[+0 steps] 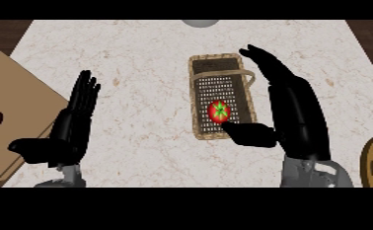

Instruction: Pick the tomato from the placemat and place it in the basket

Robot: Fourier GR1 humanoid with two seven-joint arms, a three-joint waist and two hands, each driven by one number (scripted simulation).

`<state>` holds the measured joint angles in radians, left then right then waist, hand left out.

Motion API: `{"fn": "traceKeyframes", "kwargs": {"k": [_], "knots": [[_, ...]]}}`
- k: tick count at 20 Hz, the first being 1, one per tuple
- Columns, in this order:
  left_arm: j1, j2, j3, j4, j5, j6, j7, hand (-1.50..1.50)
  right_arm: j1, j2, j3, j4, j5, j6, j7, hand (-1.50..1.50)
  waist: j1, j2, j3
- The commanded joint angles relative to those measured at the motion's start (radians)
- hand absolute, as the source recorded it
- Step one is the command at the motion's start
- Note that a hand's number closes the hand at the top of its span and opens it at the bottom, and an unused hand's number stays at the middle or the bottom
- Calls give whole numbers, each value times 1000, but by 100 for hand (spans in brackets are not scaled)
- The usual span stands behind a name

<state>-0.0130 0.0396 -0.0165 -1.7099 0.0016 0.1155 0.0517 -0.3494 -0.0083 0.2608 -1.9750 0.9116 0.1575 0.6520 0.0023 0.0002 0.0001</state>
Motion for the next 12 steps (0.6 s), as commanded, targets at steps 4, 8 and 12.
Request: {"fn": "traceKeyframes", "kwargs": {"k": [4,8,12], "knots": [[-7,-5,-1,-9,0,1,3,0,-112,8,-53,-63,54,-60,26,-150,1,-2,0],[-34,42,82,45,60,-45,-34,0,-14,-25,-107,-174,43,-42,29,-150,-5,-1,0],[61,4,18,27,20,-37,-81,0,-60,-77,-258,-296,-51,66,102,-150,-4,-2,0]]}}
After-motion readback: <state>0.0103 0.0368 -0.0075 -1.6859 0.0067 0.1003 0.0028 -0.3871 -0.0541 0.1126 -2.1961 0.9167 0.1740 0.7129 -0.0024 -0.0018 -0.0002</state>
